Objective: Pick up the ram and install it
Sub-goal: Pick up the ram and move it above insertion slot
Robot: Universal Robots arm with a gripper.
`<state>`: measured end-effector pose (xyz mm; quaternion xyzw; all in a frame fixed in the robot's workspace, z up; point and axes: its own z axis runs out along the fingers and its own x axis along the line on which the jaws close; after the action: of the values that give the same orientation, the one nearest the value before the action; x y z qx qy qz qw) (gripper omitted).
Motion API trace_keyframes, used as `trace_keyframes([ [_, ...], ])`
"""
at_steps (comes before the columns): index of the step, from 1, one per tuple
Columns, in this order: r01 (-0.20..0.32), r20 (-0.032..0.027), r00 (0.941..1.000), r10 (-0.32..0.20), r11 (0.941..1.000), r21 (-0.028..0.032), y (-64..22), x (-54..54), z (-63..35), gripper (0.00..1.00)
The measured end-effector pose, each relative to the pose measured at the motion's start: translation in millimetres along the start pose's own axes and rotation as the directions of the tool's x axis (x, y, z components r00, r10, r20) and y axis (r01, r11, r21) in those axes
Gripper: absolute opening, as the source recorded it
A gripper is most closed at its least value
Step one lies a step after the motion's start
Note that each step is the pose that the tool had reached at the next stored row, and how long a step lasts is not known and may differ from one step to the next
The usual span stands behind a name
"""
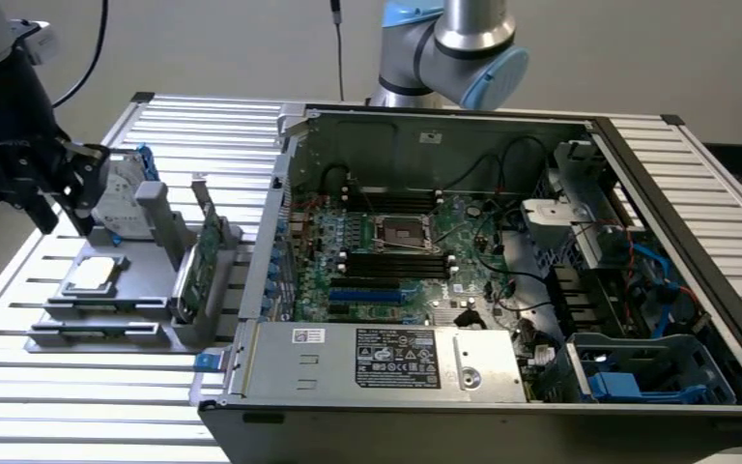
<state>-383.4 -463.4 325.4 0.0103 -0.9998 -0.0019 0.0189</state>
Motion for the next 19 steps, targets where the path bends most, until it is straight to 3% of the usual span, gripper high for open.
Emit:
trace_keyframes([
  [5,0.091,-0.0012,0.9958,-0.091,0.9958,0.0033,-0.1,-0.3,5.8,0.42],
  [10,0.181,-0.002,0.9835,-0.181,0.9835,0.0067,-0.1,-0.5,12.1,0.42],
  [15,0.269,-0.0032,0.963,-0.269,0.963,0.0099,-0.1,-0.7,18.3,0.42],
  [19,0.34,-0.0043,0.9406,-0.34,0.9405,0.0125,-0.1,-0.9,23.3,0.42],
])
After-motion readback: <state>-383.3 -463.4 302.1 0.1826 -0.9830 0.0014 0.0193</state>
